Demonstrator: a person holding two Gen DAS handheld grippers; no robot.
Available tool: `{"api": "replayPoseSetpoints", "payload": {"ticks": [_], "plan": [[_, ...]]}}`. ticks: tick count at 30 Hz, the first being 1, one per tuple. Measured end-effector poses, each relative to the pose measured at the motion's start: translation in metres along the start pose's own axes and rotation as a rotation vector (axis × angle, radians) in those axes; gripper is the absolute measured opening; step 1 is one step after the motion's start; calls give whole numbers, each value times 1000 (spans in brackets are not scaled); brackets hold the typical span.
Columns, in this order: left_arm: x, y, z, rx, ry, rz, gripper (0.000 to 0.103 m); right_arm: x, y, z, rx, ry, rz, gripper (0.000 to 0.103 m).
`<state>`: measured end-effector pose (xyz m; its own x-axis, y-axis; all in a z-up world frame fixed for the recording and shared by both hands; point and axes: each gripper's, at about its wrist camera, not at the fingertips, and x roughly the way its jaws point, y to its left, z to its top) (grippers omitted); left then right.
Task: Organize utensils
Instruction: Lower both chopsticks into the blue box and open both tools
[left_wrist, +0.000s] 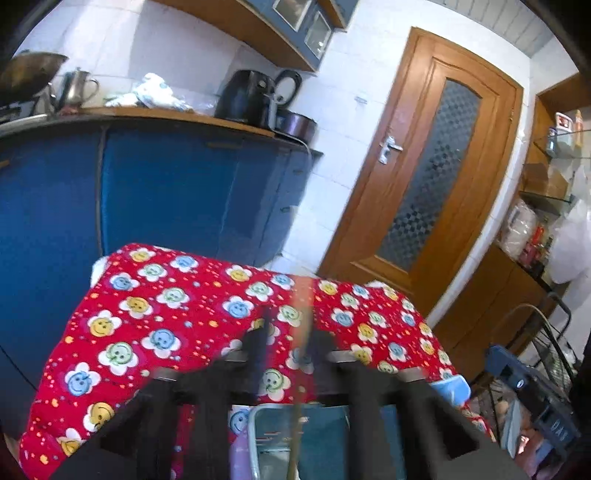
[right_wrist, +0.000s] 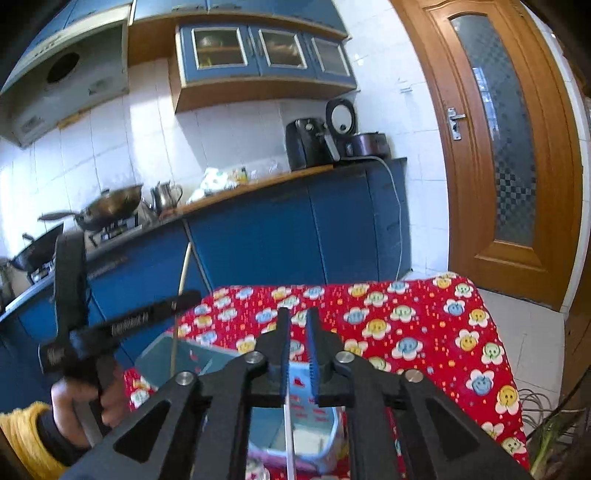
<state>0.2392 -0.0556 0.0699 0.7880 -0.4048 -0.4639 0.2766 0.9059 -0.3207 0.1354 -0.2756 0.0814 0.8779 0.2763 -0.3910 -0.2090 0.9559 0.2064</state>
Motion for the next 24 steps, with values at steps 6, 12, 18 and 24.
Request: {"api": "replayPoseSetpoints", "payload": {"ticks": [6, 12, 18, 24], "plan": [[-18, -12, -4, 57, -86, -2, 4, 5, 7, -11, -33, 71, 11, 20], [-38, -17, 5, 71, -193, 10, 4, 17, 8, -21, -35, 142, 17, 20], [-33, -14, -5, 104, -201, 53, 4, 25, 6, -28, -13, 193, 43, 21], [-29, -12, -16, 121, -192, 59, 4, 30, 7, -31, -27, 222, 31, 20]]}}
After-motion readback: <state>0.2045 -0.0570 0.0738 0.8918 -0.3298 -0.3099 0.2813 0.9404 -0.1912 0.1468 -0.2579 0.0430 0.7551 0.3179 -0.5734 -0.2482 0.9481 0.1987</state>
